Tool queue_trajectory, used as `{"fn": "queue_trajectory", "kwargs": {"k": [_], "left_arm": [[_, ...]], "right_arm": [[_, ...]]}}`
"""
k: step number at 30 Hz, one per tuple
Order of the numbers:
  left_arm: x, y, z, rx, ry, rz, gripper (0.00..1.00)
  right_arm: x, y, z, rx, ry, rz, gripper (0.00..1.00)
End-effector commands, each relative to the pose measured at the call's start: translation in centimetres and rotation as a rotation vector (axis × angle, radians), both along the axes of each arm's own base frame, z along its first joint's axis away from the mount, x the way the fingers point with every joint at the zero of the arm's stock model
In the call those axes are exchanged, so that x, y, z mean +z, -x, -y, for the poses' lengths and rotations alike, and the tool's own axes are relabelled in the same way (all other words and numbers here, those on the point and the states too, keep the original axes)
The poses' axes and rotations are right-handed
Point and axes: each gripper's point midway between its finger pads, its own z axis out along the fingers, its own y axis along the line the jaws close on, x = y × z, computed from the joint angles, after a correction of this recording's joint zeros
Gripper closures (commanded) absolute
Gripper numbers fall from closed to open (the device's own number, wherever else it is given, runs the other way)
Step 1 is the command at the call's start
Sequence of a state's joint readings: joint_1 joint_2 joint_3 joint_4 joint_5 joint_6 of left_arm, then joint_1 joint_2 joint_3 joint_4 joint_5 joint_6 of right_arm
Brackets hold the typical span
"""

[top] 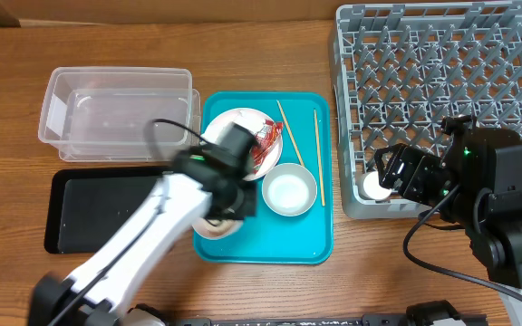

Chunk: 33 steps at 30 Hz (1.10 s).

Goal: Sort waste into correct bins and load items into the dishwasher
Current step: 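Grasp the pink bowl of rice with the left gripper, then tip the pink bowl over the black tray to dump the rice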

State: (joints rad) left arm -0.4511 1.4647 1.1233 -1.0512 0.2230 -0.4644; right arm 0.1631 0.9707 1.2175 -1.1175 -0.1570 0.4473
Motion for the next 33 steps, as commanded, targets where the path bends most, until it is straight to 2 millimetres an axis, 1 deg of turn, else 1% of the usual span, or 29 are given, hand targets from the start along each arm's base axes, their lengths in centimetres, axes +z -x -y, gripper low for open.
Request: {"fn": "queue_trajectory", "kwargs": {"k": [1, 6, 10, 13, 17, 19, 22, 25, 28, 31, 33], "left_arm": [[3.1, -1.6, -1.1, 0.024, 0.212, 0.032, 0.96], [4.9, -4.0, -6.1, 0.144, 0.467, 0.054, 0.96], [5.1, -4.7, -9.8, 0.221, 0.652, 0.055, 0.96], [4.3, -4.7, -11.6, 0.256, 0.756, 0.036, 0.96], [4.9, -5.1, -13.5, 0.325, 0.968, 0.070, 0.96], [4.9, -5.4, -15.1, 0.393, 1.041, 0.093, 0.96], [4.4, -5.3, -17.3, 0.470, 1.077, 0.112, 0.96], [4.1, -4.9, -18.8, 0.508, 1.084, 0.134, 0.96], [4.3, -4.6, -19.8, 0.527, 1.088, 0.162, 0.96], [4.6, -4.4, -19.8, 0.536, 1.096, 0.160, 0.96], [4.1, -4.8, -20.2, 0.505, 1.071, 0.209, 0.96]], "right_arm": [[1.2, -0.2, 0.0, 0.002, -0.003, 0.037, 0.06], [1.2, -0.1, 0.0, 0.002, -0.003, 0.036, 0.06], [1.2, -0.1, 0.0, 0.002, -0.003, 0.036, 0.06], [1.2, -0.1, 0.0, 0.002, -0.003, 0.036, 0.06], [1.2, -0.1, 0.0, 0.002, -0.003, 0.034, 0.06], [1.1, 0.0, 0.1, 0.002, -0.002, 0.030, 0.06], [1.1, 0.0, 0.1, 0.002, -0.002, 0.026, 0.06], [1.1, 0.0, 0.1, 0.002, -0.002, 0.026, 0.06], [1.1, 0.0, 0.1, 0.002, -0.002, 0.026, 0.06], [1.0, 0.0, 0.1, 0.002, -0.002, 0.025, 0.06], [1.0, 0.1, 0.1, 0.002, -0.001, 0.024, 0.06]]}}
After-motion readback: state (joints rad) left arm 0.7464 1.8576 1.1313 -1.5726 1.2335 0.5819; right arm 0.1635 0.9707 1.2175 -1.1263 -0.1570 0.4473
